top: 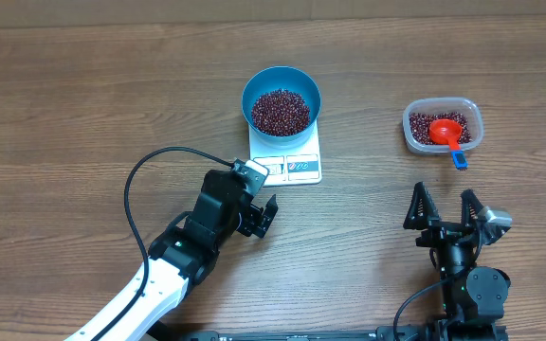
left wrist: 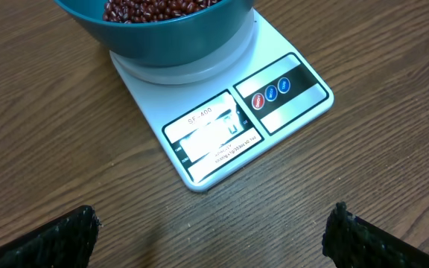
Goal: Scoop item into bowl and weigh 150g on scale
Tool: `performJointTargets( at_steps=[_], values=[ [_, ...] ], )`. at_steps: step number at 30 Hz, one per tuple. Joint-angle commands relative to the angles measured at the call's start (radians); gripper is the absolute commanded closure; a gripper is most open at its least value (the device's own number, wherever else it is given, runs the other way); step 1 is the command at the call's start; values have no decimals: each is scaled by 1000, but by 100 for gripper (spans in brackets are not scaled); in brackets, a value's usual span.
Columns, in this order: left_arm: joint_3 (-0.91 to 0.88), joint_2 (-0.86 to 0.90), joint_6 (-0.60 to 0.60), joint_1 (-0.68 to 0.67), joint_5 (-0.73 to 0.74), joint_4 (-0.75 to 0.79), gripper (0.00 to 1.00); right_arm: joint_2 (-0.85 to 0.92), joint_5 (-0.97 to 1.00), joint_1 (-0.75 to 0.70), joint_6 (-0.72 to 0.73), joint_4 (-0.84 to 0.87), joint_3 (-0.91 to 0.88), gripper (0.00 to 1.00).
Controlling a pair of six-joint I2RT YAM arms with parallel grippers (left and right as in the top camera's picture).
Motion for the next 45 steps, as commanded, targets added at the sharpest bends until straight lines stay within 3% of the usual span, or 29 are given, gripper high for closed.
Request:
performJointTargets(
  at_steps=[1, 6, 11, 15, 21, 26, 40, 45],
  values=[
    [-5, 8, -13, -5, -2, -2, 0, -12, -5, 6, -1, 2, -11, 0],
    [-5, -5, 2, -5, -16, -11, 1, -12, -5, 6, -1, 2, -11, 0],
    [-5, -126, 5, 21, -47, -11, 0, -12, -5, 6, -1, 2, -11, 0],
    [-5, -249, 5, 127, 11, -12, 0, -12, -5, 6, -1, 2, -11, 0],
    [-6, -430, 5, 362, 236, -25, 0, -12, -5, 6, -1, 2, -11, 0],
    [-18, -560, 6, 455, 238, -34, 0, -12, -5, 6, -1, 2, -11, 0],
    [-285, -929, 6, 580, 233, -14, 1, -12, -5, 6, -1, 2, -11, 0],
    [-369, -1033, 61, 585, 230, -14, 1, -12, -5, 6, -1, 2, -11, 0]
  ],
)
